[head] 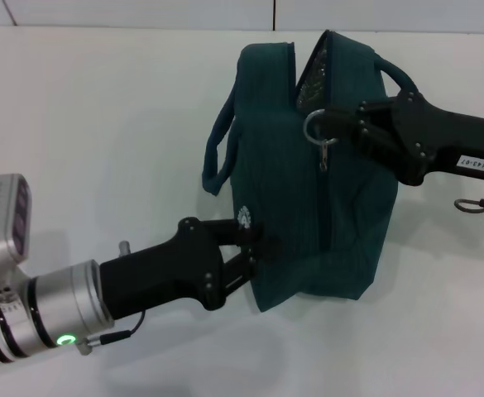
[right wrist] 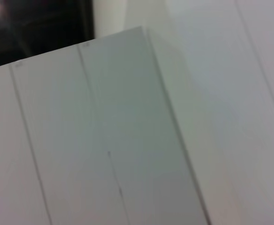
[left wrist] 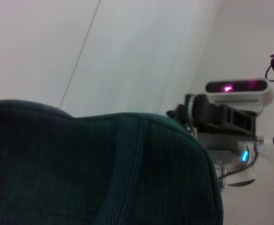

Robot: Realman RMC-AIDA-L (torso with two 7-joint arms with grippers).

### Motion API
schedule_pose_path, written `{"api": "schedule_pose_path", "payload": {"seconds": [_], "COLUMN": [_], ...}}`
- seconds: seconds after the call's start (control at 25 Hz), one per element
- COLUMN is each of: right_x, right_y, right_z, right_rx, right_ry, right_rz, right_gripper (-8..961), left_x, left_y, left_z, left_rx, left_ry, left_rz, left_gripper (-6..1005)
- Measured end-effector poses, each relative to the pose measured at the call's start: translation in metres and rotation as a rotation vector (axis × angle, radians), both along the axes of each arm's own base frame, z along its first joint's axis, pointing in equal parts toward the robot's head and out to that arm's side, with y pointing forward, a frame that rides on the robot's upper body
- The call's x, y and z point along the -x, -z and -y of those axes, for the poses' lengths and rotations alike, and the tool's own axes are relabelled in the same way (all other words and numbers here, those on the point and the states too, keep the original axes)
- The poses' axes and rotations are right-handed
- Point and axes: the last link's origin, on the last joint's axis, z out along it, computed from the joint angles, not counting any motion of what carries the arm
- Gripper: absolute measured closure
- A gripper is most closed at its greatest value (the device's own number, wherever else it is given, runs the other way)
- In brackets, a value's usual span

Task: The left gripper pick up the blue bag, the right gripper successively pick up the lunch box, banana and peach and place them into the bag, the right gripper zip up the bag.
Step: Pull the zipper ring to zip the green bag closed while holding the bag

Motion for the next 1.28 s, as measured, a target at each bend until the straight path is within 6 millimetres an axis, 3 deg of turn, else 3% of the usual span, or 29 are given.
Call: {"api": "schedule_pose_path", "payload": {"seconds": [0.04, 0.28, 0.48, 0.88, 1.28], "right_x": [-0.002, -0.006, -0.007, -0.013, -0.014], "right_y": [0.001, 0.003, 0.001, -0.005, 0.005], "right_z": [0.0, -0.001, -0.005, -0.017, -0.007], "right_rx": [0.001, 0.0, -0.014, -0.078, -0.026], "right_ry": [0.017, 0.062, 0.102, 0.205, 0.174], "right_rz": [-0.004, -0.02, -0.043, -0.095, -0.059], "right_gripper": [935, 935, 935, 935, 935], "left_x": [0.0, -0.001, 0.0, 0.004, -0.002], "left_y": [0.003, 0.006, 0.009, 0.012, 0.005], "left_z": [0.001, 0.004, 0.008, 0.015, 0.008], "left_rx": [-0.009, -0.024, -0.035, -0.024, -0.085], "left_ry": [0.006, 0.021, 0.055, 0.087, 0.027], "left_rz": [-0.008, -0.012, -0.032, -0.066, 0.02], "left_gripper": [542, 814, 923, 903, 873]}}
